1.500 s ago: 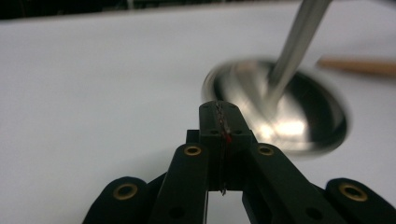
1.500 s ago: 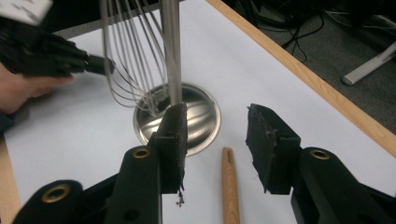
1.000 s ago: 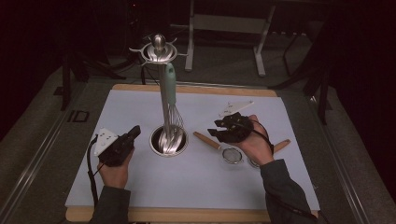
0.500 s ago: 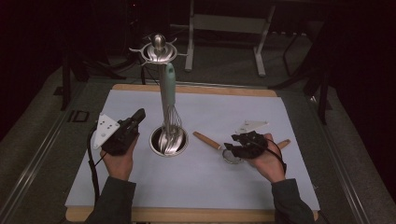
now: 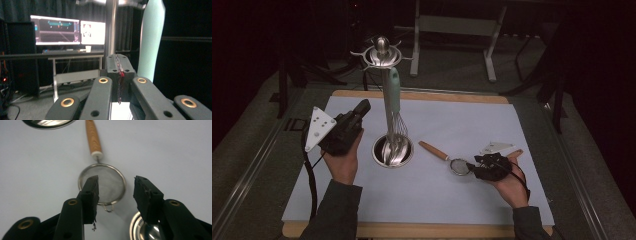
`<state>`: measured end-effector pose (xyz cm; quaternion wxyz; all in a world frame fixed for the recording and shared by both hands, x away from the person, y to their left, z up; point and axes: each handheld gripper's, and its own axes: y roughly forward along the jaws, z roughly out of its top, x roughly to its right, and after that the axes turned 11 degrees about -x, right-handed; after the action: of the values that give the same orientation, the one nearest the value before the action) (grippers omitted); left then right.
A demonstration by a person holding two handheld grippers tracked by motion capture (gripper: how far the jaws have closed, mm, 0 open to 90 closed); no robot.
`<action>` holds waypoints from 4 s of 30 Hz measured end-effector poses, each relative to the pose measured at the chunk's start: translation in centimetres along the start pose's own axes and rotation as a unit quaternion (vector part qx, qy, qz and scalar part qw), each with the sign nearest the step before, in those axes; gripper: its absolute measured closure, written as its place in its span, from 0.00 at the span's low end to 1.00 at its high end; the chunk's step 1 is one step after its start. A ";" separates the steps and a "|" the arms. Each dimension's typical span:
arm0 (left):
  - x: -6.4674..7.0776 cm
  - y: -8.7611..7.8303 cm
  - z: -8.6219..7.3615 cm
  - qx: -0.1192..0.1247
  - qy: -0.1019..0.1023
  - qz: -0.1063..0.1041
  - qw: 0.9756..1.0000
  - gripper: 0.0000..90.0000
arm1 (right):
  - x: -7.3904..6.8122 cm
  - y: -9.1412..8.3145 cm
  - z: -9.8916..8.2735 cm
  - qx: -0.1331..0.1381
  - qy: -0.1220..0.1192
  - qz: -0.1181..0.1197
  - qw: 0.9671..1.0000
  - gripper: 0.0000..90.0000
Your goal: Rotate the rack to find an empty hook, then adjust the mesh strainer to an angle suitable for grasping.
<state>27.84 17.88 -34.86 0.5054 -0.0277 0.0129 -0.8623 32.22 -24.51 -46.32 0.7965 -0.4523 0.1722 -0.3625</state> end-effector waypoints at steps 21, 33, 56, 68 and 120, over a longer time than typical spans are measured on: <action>1.4 0.8 5.4 0.063 0.030 -0.020 0.997 0.99 | 2.7 -2.0 -2.4 0.030 0.057 0.008 0.998 0.60; 0.6 1.1 6.0 0.061 0.022 -0.007 0.998 0.99 | 2.9 -2.2 -2.7 0.032 0.065 0.010 0.997 0.60; -1.0 1.5 6.3 0.051 0.029 0.026 0.998 0.99 | 3.1 -2.3 -2.9 0.031 0.066 0.006 0.997 0.60; -2.3 2.3 6.4 0.045 0.014 0.042 0.998 0.99 | 3.1 -2.3 -3.0 0.031 0.067 0.006 0.997 0.60; -6.7 1.8 0.6 -0.090 0.001 0.055 0.994 0.96 | 3.5 -2.5 -3.3 0.032 0.070 0.013 0.997 0.60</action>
<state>32.69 22.90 -34.59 0.5475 -0.0718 0.0928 -0.8286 31.54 -29.88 -45.81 0.8010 -0.3979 0.2216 -0.3886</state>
